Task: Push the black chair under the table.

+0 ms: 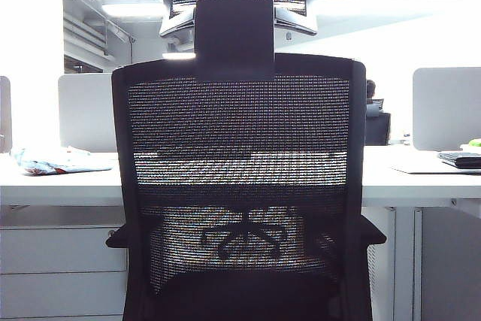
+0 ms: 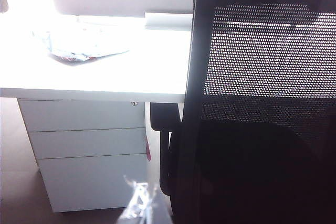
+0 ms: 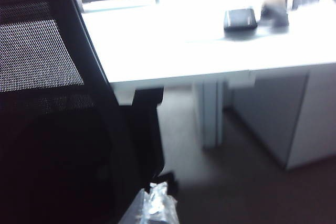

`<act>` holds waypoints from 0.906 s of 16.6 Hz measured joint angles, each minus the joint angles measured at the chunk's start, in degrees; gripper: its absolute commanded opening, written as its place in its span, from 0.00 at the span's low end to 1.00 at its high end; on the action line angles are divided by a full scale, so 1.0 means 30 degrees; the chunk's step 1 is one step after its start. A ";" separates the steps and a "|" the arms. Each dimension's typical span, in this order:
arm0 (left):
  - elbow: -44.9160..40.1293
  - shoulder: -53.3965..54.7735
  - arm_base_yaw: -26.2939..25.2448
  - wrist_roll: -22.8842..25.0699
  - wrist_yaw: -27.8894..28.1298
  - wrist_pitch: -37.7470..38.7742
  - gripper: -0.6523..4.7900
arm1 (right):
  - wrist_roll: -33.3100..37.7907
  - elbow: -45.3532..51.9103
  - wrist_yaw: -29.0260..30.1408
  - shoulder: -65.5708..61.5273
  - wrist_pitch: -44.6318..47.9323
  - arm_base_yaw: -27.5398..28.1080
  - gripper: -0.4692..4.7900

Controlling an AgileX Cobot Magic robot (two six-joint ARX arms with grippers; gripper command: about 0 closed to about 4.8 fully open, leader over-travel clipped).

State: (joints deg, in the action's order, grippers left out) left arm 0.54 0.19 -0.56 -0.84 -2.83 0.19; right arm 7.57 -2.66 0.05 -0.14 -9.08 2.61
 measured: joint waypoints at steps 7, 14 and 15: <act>0.0000 0.0000 0.0000 -0.0007 0.0000 0.0000 0.11 | 0.0845 0.0736 0.1515 -0.0007 0.0277 0.0058 0.08; 0.0000 0.0000 0.0000 0.0000 0.0000 0.0000 0.11 | 0.0073 0.0736 0.1530 -0.0007 0.0342 0.0219 0.08; 0.0000 0.0000 0.0000 0.0000 0.0000 0.0000 0.11 | -0.0051 0.0736 0.1537 -0.0007 0.0350 0.0189 0.08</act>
State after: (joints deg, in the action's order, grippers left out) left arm 0.54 0.19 -0.56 -0.84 -2.83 0.19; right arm 7.42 -0.45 4.67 -0.16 -8.03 3.18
